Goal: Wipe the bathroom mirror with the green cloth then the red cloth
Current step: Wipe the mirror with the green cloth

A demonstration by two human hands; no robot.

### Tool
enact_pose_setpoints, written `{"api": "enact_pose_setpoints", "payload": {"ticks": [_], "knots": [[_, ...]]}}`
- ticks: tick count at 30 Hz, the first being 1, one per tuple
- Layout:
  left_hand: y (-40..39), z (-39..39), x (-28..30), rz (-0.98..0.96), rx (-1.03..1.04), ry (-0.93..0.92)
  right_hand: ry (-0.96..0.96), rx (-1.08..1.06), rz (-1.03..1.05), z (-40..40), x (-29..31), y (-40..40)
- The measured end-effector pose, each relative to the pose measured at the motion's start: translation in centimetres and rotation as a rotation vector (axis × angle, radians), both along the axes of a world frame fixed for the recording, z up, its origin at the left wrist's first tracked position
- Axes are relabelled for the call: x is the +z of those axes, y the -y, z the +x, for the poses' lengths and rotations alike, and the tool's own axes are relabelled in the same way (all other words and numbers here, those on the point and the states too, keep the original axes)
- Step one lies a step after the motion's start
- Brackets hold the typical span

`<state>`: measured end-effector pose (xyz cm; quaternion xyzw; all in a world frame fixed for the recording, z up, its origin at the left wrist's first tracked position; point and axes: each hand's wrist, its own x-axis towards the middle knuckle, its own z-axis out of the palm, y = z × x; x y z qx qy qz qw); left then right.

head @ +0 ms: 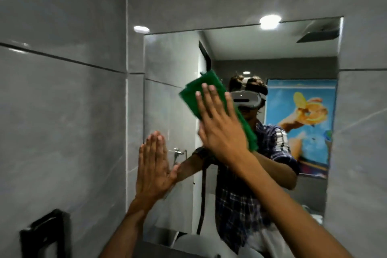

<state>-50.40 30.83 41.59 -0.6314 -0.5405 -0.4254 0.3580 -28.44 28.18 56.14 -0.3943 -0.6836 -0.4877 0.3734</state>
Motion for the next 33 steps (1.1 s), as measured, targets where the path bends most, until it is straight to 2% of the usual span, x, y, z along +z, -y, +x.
{"api": "enact_pose_setpoints", "payload": {"ticks": [3,6,9,12,14,17,21,23,25,28,30,31,33], "knots": [[0.3,0.3,0.2,-0.014,0.01,-0.009,-0.23,-0.121,0.042,9.4,-1.6,1.6],[0.5,0.5,0.3,-0.003,-0.014,0.001,-0.631,-0.176,0.069,13.9,-3.1,2.9],[0.4,0.6,0.2,0.026,-0.022,0.004,-0.965,-0.179,0.141,12.0,-3.3,2.7],[0.1,0.5,-0.1,0.058,-0.04,0.007,-1.127,-0.137,0.176,7.0,-2.6,2.2],[-0.1,0.3,-0.2,0.065,-0.059,0.01,-1.106,-0.101,0.158,3.1,-2.3,1.5],[-0.4,0.2,-0.4,0.111,-0.134,0.027,-0.961,-0.032,0.11,-3.2,-2.4,0.6],[-0.2,0.1,0.3,0.213,-0.371,0.128,-0.539,0.154,0.004,-11.0,-2.1,-0.1],[0.5,-0.3,0.4,0.197,-0.567,0.281,-0.301,0.224,-0.066,-13.5,-2.3,-0.2],[1.3,-0.4,0.7,0.148,-0.694,0.454,-0.189,0.262,-0.101,-14.5,-2.6,-0.4],[2.7,0.4,3.1,0.104,-0.869,0.904,-0.125,0.342,-0.168,-14.2,-2.6,0.2],[4.2,1.0,5.3,0.112,-0.988,1.26,-0.107,0.542,-0.307,-13.6,-2.7,1.4],[5.2,1.3,5.9,0.112,-1.028,1.364,-0.121,0.654,-0.399,-13.3,-3.0,2.2],[8.7,3.1,6.6,0.02,-1.159,1.432,-0.183,0.8,-0.546,-12.1,-4.6,4.8]]}}
